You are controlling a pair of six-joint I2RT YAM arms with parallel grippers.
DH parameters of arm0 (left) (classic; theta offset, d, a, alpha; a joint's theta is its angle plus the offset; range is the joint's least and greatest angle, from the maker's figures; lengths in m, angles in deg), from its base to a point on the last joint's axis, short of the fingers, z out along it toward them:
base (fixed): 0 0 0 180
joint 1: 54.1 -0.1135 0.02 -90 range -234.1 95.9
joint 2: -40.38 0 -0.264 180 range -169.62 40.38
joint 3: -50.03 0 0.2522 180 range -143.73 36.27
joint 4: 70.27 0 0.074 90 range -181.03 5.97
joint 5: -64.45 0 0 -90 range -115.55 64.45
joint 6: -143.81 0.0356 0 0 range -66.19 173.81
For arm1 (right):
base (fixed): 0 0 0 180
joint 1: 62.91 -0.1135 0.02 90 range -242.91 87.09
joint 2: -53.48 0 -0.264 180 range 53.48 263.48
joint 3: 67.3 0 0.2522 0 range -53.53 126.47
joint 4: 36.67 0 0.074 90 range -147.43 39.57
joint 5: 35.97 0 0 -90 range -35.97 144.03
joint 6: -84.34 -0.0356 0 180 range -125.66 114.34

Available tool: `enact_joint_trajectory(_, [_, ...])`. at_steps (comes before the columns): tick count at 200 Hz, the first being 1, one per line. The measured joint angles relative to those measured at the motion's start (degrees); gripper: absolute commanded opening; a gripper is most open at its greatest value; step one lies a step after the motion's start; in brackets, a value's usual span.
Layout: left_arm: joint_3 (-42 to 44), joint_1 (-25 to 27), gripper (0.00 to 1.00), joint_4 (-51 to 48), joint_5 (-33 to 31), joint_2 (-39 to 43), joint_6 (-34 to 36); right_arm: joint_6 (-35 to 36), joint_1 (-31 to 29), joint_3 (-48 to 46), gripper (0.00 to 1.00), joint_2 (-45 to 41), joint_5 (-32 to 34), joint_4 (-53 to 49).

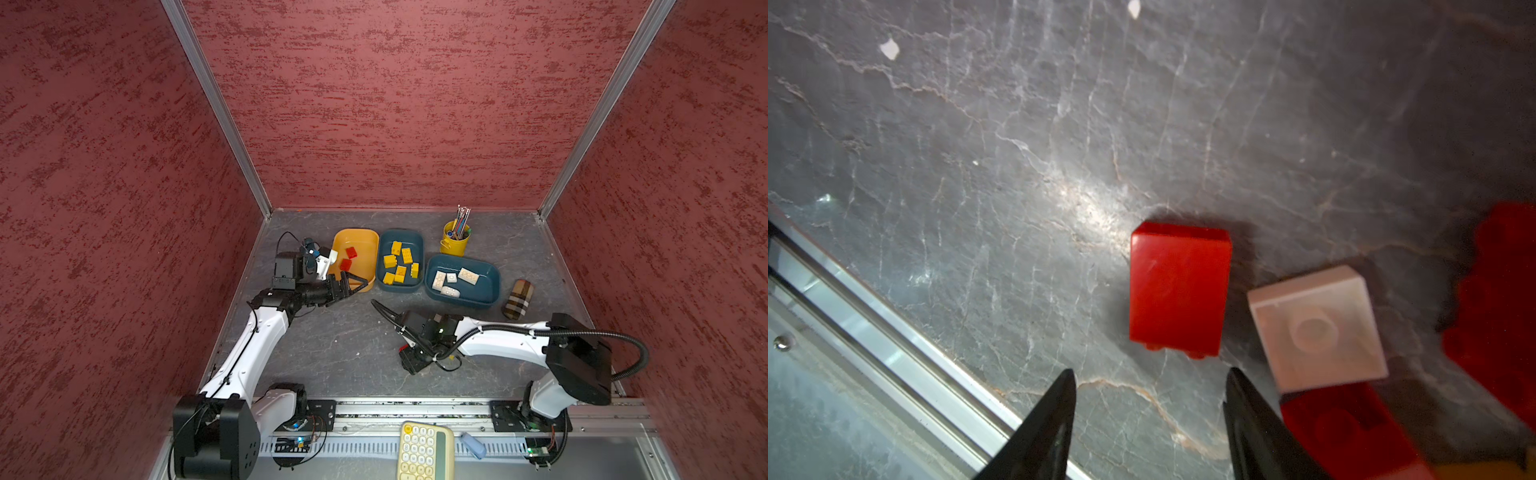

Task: Sort the legos into containers by color
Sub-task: 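Move the right gripper to a red brick near the table edge and grasp it, then carry the red brick into the yellow tub and release it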

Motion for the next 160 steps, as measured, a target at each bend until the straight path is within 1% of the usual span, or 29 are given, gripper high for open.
enact_joint_trajectory(61, [0.0,-0.3,0.99,0.0,0.2,0.0,0.0,1.6,0.0,4.7,0.5,5.6,2.4,0.0])
enact_joint_trajectory(83, [0.1,-0.3,0.99,0.0,0.2,0.0,0.0,1.9,0.0,6.2,0.45,6.9,3.7,-0.1])
enact_joint_trajectory(111, [0.5,-0.4,0.99,0.0,0.2,0.1,0.0,1.9,0.0,7.1,0.44,8.0,5.1,-0.9])
enact_joint_trajectory(160, [1.0,-1.0,0.99,-0.1,0.2,0.1,0.0,2.9,-0.9,10.0,0.27,10.0,8.6,-3.7])
